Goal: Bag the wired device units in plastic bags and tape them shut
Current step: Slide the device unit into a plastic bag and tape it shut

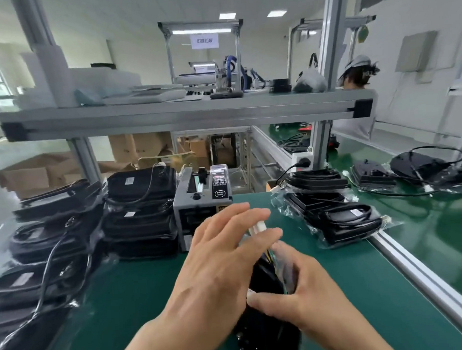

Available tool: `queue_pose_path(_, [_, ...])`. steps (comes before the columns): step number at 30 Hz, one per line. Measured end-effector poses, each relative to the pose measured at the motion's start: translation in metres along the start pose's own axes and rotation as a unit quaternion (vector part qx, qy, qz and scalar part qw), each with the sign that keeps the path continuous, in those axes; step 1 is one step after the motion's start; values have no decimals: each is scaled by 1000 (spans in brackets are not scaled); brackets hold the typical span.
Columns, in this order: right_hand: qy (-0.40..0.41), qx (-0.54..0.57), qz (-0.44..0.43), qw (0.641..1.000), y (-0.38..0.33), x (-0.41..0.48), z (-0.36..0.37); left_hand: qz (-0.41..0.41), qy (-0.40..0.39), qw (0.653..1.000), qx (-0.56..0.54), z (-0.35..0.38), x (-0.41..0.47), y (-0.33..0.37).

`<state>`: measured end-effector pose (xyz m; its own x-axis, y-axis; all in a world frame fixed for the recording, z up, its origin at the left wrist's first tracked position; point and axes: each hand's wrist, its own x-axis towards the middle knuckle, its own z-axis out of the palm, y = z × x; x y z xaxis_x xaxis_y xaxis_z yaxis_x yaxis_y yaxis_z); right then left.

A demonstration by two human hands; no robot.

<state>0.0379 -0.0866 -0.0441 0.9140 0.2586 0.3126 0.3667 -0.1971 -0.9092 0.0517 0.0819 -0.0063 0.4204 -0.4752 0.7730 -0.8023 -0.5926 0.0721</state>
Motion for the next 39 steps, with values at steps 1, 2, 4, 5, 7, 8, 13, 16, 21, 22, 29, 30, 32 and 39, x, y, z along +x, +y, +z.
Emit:
queue_pose_path(1, [3,15,-5,1000,2,-1,-1,-1,14,1000,16,0,-2,-4])
queue_pose_path(2, [11,49,-11,999,5,-2,-2,-6,32,999,31,-1,-4,-6])
queue_pose_path(4, [32,126,19,991,7,-4,-4,-18,71,996,41,1,-13,-8])
queue_pose_path(5, [39,153,35,987,9,-4,-5,-23,85,995,43,4,-20,-8])
queue_pose_path(7, [51,149,43,987,13,-5,-7,-49,97,994,33,11,-34,-7])
queue_pose_path(8, [58,135,43,988,15,-4,-7,-76,91,993,20,16,-40,-8])
queue_pose_path(13, [73,118,41,989,14,-4,-7,-243,0,960,-138,19,-49,-15])
queue_pose_path(16, [64,122,37,990,13,-4,-3,-312,29,916,-252,13,-37,-24])
queue_pose_path(21, [48,110,36,992,14,-7,8,-137,-97,961,-221,-6,7,-41])
queue_pose_path(22, [45,119,33,991,14,-7,9,-106,-135,959,-226,-9,15,-43])
queue_pose_path(29, [0,21,27,999,6,-10,15,-167,-199,892,-370,-11,38,-49])
queue_pose_path(30, [7,13,30,999,5,-9,16,-185,-195,882,-388,-10,37,-47])
queue_pose_path(32, [25,5,36,999,4,-9,15,-212,-170,874,-402,-9,35,-46])
queue_pose_path(39, [178,-20,64,982,11,1,10,-560,214,714,-362,-3,-4,-122])
